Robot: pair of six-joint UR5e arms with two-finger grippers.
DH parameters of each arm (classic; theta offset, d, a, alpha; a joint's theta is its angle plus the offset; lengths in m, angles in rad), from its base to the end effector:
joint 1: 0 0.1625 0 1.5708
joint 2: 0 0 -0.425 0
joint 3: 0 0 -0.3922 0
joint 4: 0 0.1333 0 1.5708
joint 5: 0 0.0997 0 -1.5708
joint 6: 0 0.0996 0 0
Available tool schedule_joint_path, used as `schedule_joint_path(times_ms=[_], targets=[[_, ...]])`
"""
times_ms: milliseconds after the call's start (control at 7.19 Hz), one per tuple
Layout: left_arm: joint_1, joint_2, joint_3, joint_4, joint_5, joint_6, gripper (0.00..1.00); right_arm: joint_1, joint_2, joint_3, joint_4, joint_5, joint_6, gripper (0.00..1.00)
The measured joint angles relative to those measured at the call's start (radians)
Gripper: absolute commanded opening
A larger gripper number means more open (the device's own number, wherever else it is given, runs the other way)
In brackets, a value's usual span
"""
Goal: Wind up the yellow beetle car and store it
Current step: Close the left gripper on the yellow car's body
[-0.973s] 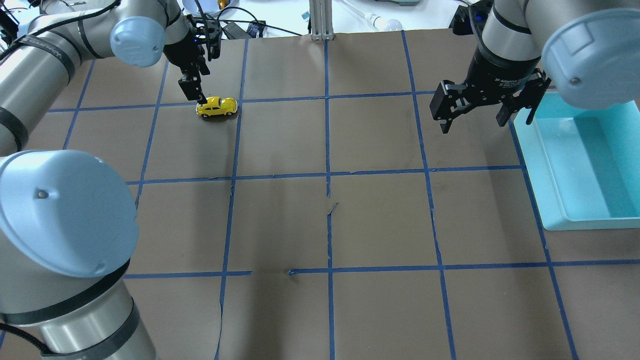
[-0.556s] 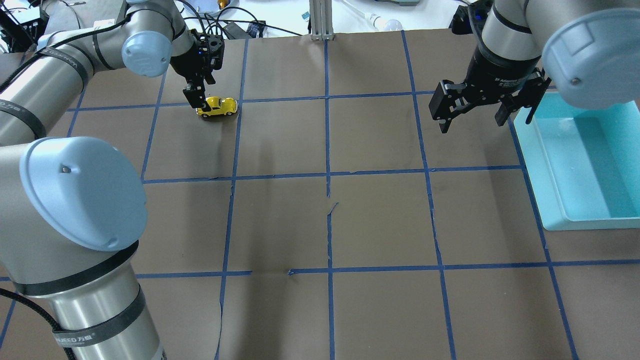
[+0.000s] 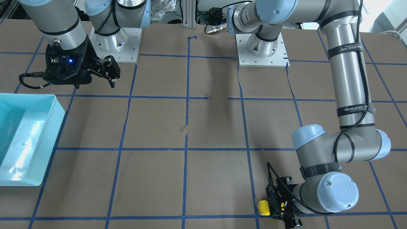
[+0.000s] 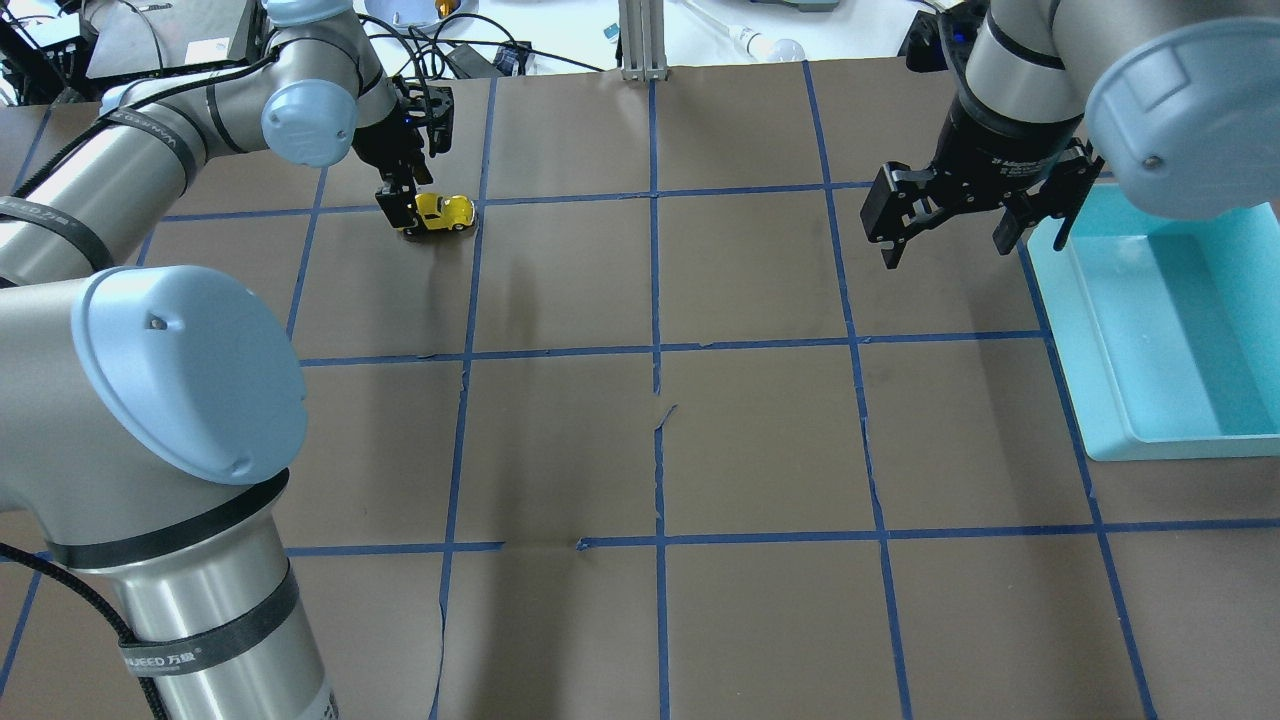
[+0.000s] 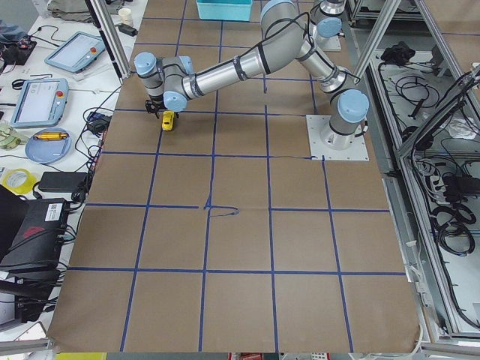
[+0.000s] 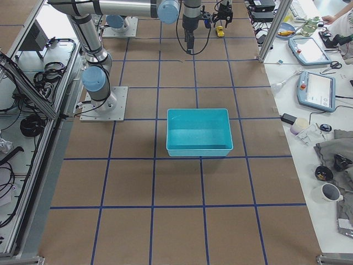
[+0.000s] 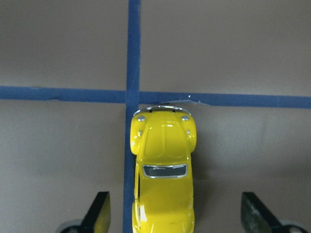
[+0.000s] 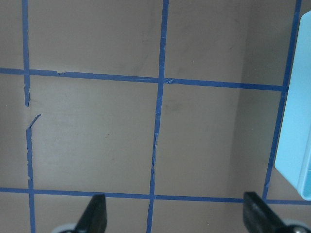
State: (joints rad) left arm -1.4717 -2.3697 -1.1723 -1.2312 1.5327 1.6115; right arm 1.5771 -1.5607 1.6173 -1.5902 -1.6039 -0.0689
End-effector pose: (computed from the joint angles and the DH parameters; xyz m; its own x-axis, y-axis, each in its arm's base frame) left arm -0.0613 -0.7690 0.2007 -0.0582 0.9965 0.0592 0.9973 0.0607 -0.0405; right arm 0.1331 -0.4910 0.4621 -0.9966 -0.0763 0.0304 -0.0751 0.9964 0.0394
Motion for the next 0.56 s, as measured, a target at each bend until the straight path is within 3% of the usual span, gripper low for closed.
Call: schedule_joint_path(times_ms=[278, 417, 556], targets=[[-0.003, 0.005, 0.0, 0.0, 0.0, -0.002, 0.81, 0.0, -0.001, 0.001, 0.001, -0.001, 0.0, 1.0], [-0.005, 0.005, 0.0, 0.001, 0.0, -0.003, 0.67, 0.0, -0.001, 0.001, 0.009, -0.001, 0.0, 1.0], [-0.006, 0.004, 0.0, 0.002, 0.0, -0.003, 0.63, 0.001, -0.001, 0.001, 0.02, 0.003, 0.0, 1.0]])
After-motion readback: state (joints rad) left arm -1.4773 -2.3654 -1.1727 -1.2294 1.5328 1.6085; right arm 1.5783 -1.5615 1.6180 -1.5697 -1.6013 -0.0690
